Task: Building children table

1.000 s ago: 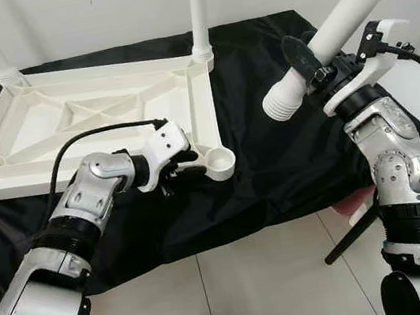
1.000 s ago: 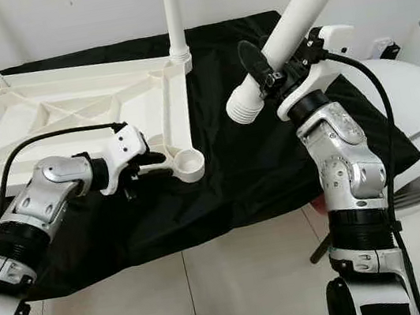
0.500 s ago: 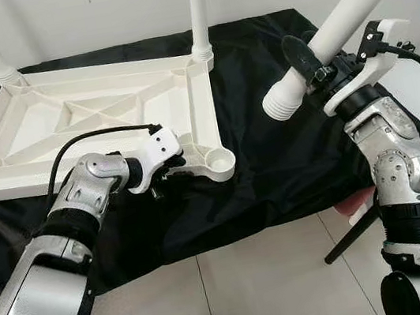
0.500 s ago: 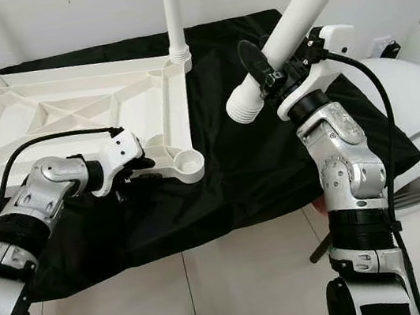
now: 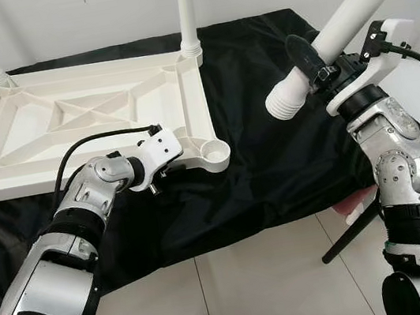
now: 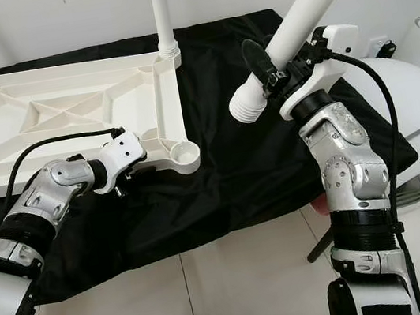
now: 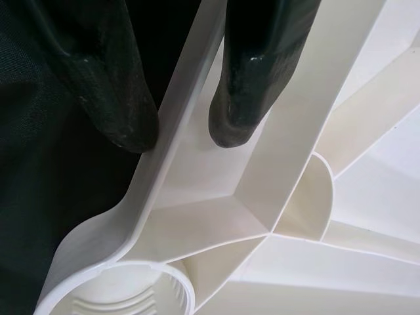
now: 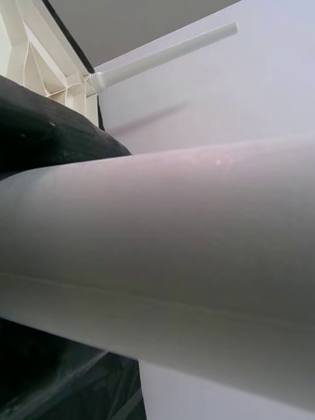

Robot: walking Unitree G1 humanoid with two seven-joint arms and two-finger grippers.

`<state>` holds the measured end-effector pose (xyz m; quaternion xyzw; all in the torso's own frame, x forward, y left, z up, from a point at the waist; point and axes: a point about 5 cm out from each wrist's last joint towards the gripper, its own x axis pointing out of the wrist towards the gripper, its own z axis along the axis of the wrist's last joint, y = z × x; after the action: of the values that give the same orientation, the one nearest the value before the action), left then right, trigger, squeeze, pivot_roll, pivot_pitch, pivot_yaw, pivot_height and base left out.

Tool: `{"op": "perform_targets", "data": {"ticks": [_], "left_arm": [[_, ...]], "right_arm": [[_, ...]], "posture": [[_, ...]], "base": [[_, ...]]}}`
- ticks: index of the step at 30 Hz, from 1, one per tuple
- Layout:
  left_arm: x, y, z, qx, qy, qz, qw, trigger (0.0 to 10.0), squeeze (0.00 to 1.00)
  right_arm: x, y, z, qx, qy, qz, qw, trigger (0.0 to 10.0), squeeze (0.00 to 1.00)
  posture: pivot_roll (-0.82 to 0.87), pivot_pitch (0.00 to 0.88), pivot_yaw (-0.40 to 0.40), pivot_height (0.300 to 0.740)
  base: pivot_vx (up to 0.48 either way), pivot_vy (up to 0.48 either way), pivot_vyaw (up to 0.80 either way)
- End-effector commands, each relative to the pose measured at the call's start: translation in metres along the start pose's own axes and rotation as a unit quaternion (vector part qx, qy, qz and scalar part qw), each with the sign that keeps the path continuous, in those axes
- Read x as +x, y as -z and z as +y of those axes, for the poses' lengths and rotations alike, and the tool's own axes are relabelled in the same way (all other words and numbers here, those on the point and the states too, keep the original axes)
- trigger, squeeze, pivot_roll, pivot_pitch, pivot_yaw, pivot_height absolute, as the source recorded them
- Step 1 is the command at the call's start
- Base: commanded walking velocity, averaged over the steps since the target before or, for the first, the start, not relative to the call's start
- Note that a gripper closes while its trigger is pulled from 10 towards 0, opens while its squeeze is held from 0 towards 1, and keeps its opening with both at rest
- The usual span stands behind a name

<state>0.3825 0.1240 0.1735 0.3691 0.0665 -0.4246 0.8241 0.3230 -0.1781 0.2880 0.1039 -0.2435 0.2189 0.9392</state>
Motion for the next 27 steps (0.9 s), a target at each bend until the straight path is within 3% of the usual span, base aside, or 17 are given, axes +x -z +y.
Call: {"op": "perform_targets", "data": {"ticks": [1, 7, 16, 17, 27], "left_arm": [[0.003, 0.011, -0.017, -0.013, 0.066, 0.017, 0.998, 10.0, 0.0], [0.004, 0.003, -0.032, 0.002, 0.129, -0.022, 0.991, 10.0, 0.0], [0.002, 0.004, -0.036, -0.007, 0.157, -0.028, 0.987, 10.0, 0.0], [0.0, 0.005, -0.043, -0.011, 0.185, -0.031, 0.982, 10.0, 0.0], [-0.009, 0.005, -0.064, -0.013, 0.277, -0.044, 0.96, 10.0, 0.0]], "right_arm": [[0.003, -0.008, 0.003, -0.004, -0.008, -0.017, 1.0, 10.0, 0.0], [0.004, -0.009, 0.001, -0.006, -0.005, -0.019, 1.0, 10.0, 0.0], [0.004, -0.009, 0.0, -0.007, -0.003, -0.019, 1.0, 10.0, 0.0], [0.004, -0.008, 0.0, -0.008, -0.003, -0.019, 1.0, 10.0, 0.0], [0.005, -0.009, -0.001, -0.01, -0.003, -0.02, 1.0, 10.0, 0.0]], "posture": [[-0.02, 0.144, 0.043, 0.74], [-0.02, 0.143, 0.046, 0.74], [-0.02, 0.144, 0.046, 0.74], [-0.02, 0.144, 0.047, 0.74], [-0.01, 0.142, 0.048, 0.74]], "base": [[0.0, 0.0, 0.0], [0.0, 0.0, 0.0], [0.0, 0.0, 0.0], [0.0, 0.0, 0.0], [0.0, 0.0, 0.0]]}}
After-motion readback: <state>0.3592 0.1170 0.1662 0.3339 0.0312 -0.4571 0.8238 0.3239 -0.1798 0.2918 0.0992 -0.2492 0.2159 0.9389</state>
